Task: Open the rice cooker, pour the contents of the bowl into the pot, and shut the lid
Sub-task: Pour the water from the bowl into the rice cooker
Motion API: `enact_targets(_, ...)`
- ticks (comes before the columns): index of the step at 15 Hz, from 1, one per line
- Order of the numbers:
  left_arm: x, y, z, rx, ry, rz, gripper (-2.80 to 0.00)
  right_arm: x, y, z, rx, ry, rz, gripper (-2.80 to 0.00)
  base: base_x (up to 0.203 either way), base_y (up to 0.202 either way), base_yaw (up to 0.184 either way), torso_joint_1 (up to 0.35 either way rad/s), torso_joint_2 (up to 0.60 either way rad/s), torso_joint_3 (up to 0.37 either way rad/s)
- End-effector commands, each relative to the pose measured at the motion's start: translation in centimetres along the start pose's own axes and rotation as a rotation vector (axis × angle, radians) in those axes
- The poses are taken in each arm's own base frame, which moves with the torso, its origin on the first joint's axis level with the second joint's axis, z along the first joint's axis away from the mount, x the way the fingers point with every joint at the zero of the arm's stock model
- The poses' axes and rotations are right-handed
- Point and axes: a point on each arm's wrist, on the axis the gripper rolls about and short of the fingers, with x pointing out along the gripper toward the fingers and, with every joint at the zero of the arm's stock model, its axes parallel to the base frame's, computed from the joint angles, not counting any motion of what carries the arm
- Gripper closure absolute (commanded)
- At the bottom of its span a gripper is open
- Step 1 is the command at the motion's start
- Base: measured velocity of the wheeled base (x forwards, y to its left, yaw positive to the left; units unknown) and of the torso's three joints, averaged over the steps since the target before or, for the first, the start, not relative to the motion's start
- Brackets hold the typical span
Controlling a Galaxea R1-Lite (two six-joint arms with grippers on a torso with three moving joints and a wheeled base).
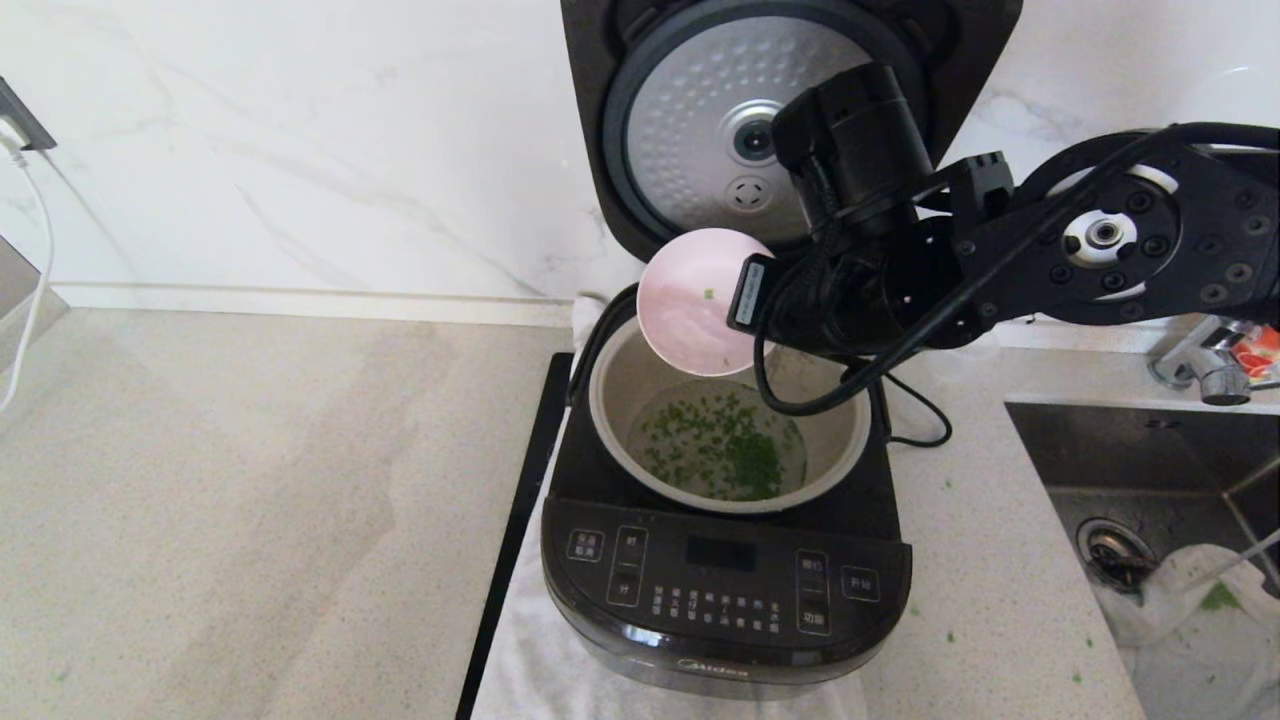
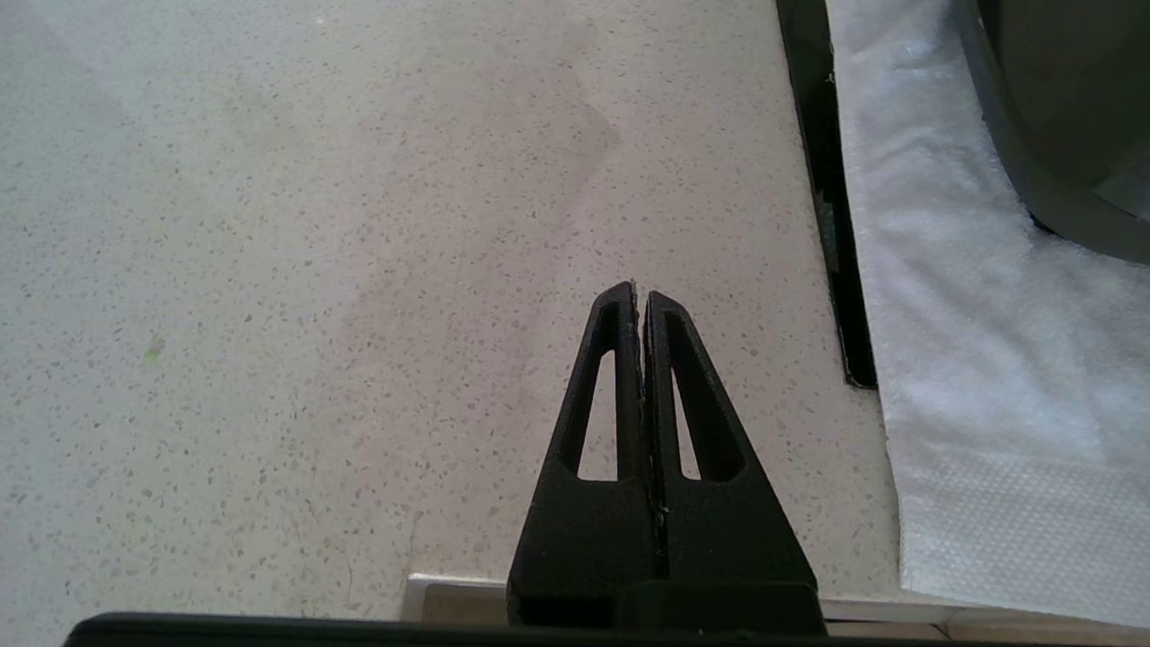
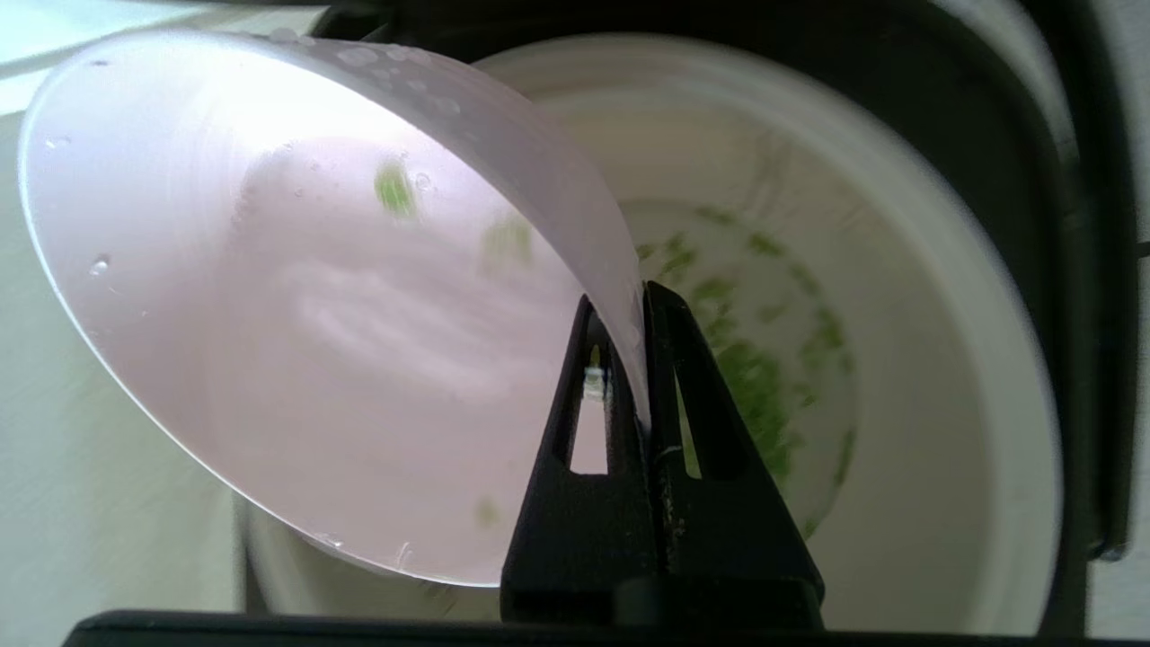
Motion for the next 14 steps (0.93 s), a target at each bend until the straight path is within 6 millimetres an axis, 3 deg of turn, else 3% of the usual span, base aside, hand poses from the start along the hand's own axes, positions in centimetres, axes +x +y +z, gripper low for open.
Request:
enact_targets(1, 0.0, 0.0, 0.0, 0.000, -0.001, 0.000, 0.00, 0.2, 0.0, -0.2, -0.011, -0.022, -0.035, 0.00, 0.000, 0.000, 0.000, 0.000, 0.00, 0.000)
enact_targets(6, 0.0, 0.0, 0.0, 0.000, -0.001, 0.000, 0.00, 1.8, 0.0, -1.4, -0.072, -0.174, -0.060, 0.00, 0.000, 0.000, 0.000, 0.000, 0.00, 0.000)
enact_targets(14, 0.0, 0.0, 0.0, 0.000, 0.001, 0.000, 0.00, 3.3, 1.2, -2.9, -0.226, -0.591, -0.040, 0.00, 0.000, 0.000, 0.000, 0.000, 0.00, 0.000)
